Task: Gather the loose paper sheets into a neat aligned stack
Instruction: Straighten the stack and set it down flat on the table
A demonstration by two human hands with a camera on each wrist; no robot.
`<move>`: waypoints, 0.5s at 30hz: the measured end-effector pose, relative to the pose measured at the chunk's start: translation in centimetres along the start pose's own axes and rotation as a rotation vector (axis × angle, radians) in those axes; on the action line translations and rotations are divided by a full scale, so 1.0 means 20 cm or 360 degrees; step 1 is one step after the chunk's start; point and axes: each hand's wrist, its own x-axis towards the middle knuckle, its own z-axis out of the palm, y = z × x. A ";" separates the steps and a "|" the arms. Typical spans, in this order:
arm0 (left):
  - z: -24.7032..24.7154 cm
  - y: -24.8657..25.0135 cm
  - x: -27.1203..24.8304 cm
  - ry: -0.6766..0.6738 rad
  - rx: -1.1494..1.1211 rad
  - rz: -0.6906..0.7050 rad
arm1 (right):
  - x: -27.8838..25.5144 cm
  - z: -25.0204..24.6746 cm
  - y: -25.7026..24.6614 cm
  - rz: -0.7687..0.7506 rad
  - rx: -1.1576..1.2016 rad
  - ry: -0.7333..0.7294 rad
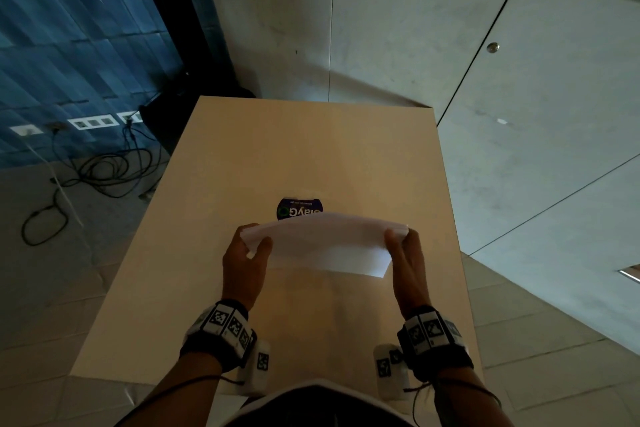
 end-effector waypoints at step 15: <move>0.00 0.07 -0.05 0.0050 -0.0037 0.0019 | 0.09 0.00 -0.05 0.0255 -0.0121 0.0238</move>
